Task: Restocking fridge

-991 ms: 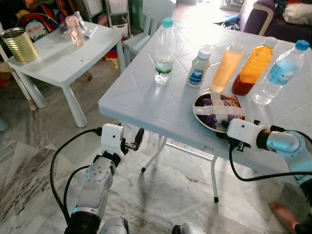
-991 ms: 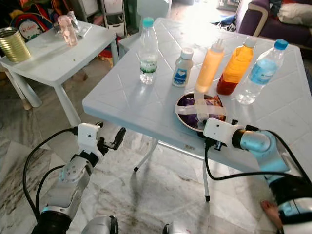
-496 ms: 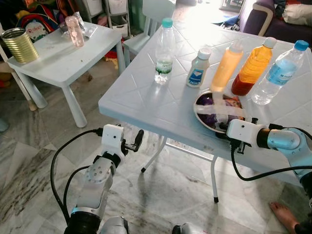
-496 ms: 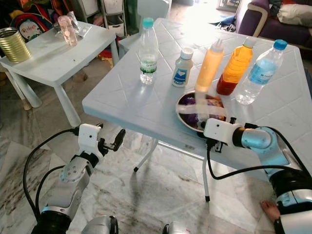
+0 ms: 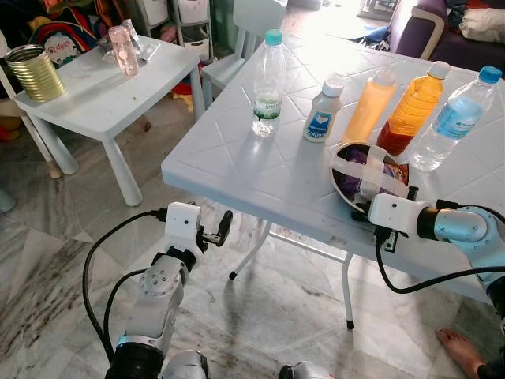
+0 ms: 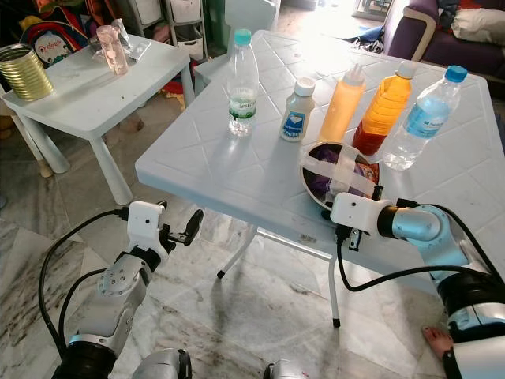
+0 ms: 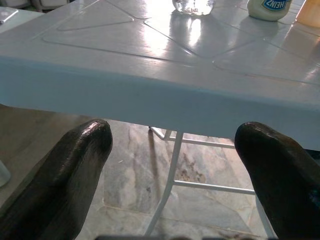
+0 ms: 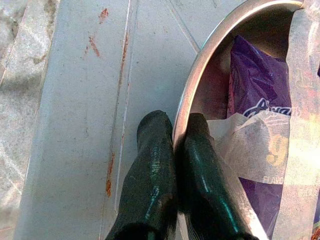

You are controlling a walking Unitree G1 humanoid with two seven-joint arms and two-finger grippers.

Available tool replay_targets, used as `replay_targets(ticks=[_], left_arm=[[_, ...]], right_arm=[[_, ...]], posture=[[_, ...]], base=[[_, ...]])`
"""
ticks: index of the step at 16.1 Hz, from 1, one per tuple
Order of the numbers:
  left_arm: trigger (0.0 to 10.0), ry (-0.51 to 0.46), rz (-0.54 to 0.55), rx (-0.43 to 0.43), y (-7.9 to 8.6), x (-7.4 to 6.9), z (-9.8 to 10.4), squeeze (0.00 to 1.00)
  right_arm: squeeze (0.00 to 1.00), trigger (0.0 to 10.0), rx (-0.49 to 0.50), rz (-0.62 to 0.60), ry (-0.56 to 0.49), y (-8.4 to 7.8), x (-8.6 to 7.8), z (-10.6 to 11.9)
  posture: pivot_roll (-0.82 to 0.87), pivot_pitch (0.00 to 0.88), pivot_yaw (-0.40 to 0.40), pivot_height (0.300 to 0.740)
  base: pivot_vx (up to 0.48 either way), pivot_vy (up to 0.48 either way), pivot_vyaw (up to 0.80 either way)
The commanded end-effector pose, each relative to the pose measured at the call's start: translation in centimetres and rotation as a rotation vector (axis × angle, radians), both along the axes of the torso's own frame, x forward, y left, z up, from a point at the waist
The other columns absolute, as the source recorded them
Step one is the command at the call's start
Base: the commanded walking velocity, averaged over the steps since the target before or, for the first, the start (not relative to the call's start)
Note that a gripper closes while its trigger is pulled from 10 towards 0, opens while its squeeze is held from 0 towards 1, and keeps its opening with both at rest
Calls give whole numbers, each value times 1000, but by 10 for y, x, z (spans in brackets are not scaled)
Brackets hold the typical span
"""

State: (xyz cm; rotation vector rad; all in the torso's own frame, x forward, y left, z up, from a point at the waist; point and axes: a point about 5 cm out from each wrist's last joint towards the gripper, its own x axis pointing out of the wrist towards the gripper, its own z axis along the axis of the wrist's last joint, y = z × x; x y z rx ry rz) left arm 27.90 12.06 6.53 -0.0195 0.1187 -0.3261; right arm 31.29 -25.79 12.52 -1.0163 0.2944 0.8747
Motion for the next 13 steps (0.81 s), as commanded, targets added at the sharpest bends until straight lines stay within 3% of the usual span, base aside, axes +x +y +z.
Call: replay_targets(ticks=[1, 6, 8, 13], left_arm=[[10000, 10, 0, 9, -2, 1, 0, 0], [10000, 32, 36, 4, 2, -2, -4, 0], [10000, 38, 88, -8, 11, -6, -6, 0], [10000, 29, 146, -10, 18, -4, -6, 0]], right_arm=[[0, 0, -28, 0, 48, -2, -6, -12], [0, 0, 104, 68, -43, 40, -9, -16], [0, 0, 223, 67, -139, 74, -17, -22], [0, 0, 274, 68, -143, 99, -42, -40]], posture=[[45, 81, -5, 740], [54, 96, -26, 740], [57, 99, -32, 740], [49, 81, -42, 740]], base=[[0, 0, 0], [0, 0, 0], [0, 0, 0], [0, 0, 0]])
